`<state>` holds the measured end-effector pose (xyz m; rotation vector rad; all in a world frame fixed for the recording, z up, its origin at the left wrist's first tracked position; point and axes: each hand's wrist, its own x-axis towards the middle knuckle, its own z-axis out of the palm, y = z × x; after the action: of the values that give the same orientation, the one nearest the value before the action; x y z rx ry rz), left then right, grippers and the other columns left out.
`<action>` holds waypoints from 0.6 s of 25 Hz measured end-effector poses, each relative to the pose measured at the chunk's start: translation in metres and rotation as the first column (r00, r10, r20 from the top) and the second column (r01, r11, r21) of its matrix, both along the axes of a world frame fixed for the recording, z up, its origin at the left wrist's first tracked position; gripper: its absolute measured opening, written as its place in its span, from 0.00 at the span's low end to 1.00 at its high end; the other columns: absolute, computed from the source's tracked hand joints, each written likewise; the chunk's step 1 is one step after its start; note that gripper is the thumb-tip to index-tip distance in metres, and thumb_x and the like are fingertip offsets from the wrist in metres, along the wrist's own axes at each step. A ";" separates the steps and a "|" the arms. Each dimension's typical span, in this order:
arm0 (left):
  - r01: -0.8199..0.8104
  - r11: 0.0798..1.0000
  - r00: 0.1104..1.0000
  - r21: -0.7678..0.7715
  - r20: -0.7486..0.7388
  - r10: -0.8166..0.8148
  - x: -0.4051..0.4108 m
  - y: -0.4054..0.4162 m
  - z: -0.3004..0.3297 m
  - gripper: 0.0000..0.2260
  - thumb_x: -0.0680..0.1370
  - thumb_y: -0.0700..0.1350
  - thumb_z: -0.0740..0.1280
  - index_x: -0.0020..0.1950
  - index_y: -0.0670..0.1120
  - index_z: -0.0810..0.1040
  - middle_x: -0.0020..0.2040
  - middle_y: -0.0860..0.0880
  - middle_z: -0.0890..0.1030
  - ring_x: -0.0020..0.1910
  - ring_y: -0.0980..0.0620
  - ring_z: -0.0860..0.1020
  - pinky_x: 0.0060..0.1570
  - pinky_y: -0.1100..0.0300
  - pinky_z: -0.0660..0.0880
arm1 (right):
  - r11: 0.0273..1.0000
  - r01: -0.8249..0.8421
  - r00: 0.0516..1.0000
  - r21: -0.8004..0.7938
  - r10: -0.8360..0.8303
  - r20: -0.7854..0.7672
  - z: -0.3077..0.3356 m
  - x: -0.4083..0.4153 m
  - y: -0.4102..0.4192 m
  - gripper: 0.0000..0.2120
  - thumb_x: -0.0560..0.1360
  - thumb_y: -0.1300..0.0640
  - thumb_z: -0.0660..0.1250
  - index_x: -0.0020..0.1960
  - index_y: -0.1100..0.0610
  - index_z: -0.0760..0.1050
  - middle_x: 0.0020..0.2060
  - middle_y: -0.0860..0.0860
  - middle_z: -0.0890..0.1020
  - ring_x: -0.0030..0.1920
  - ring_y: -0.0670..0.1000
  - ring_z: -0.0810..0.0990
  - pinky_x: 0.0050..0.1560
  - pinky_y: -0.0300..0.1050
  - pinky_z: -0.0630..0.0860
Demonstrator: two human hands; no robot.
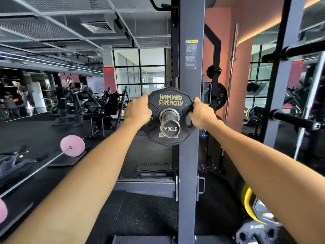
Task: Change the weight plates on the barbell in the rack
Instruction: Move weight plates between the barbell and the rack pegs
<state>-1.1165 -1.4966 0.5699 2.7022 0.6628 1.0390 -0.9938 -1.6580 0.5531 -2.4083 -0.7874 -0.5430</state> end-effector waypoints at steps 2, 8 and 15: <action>0.003 1.000 1.000 0.001 0.000 -0.003 -0.025 -0.013 -0.001 0.27 0.77 0.32 0.60 0.75 0.45 0.63 0.56 0.37 0.78 0.48 0.40 0.74 0.42 0.53 0.67 | 1.000 0.002 1.000 -0.015 -0.001 0.014 0.002 -0.024 -0.012 0.13 0.78 0.58 0.59 0.59 0.62 0.63 0.52 0.64 0.79 0.51 0.67 0.77 0.44 0.51 0.69; 0.014 1.000 0.999 0.025 0.034 -0.015 -0.084 -0.045 -0.001 0.24 0.77 0.32 0.61 0.72 0.43 0.66 0.54 0.39 0.79 0.43 0.44 0.70 0.40 0.54 0.67 | 0.999 -0.034 0.999 -0.005 0.034 -0.026 0.007 -0.089 -0.050 0.09 0.77 0.59 0.61 0.53 0.59 0.62 0.53 0.63 0.79 0.49 0.63 0.76 0.46 0.51 0.70; 0.030 0.995 0.998 0.096 0.044 -0.034 -0.121 -0.070 0.016 0.21 0.75 0.30 0.61 0.68 0.42 0.70 0.39 0.45 0.73 0.40 0.43 0.72 0.37 0.54 0.67 | 0.999 -0.051 0.998 0.008 0.052 -0.034 0.021 -0.131 -0.083 0.10 0.76 0.59 0.63 0.52 0.58 0.62 0.52 0.60 0.78 0.50 0.63 0.76 0.49 0.54 0.74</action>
<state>-1.2377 -1.5664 0.5855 2.7505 0.5736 1.1493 -1.1249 -1.7407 0.5739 -2.3779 -0.8294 -0.4821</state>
